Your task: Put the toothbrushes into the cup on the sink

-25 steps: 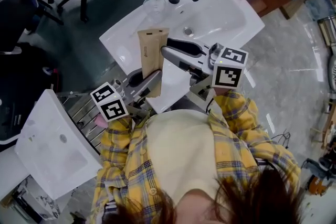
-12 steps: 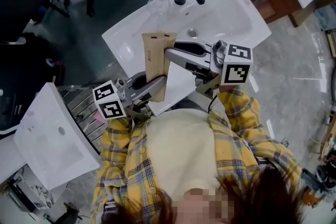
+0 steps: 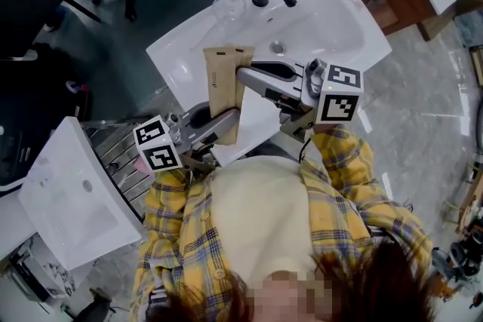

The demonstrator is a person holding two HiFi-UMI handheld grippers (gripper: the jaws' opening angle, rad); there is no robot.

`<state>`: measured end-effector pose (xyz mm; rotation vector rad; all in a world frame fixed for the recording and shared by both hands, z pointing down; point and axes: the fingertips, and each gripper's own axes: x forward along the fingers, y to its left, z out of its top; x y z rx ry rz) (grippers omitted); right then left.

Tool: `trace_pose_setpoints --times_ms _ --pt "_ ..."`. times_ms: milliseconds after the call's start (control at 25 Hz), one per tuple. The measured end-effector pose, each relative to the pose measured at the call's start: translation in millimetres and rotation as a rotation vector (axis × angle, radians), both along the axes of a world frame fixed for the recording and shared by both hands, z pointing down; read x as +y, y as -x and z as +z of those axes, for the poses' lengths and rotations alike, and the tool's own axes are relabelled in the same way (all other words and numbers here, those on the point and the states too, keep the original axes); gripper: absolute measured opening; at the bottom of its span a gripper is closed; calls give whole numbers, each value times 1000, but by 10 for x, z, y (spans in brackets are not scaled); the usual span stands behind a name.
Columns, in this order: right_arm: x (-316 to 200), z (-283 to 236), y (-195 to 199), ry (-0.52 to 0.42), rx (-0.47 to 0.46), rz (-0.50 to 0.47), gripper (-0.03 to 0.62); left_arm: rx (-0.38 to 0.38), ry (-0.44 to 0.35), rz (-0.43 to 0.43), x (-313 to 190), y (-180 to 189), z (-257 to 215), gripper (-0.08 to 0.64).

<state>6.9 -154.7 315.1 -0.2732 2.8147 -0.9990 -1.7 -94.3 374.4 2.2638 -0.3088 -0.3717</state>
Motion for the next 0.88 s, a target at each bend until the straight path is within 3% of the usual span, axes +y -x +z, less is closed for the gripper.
trace_pose_setpoints --times_ms 880 --pt "-69 57 -118 64 34 122 18 58 36 -121 -114 124 -7 72"
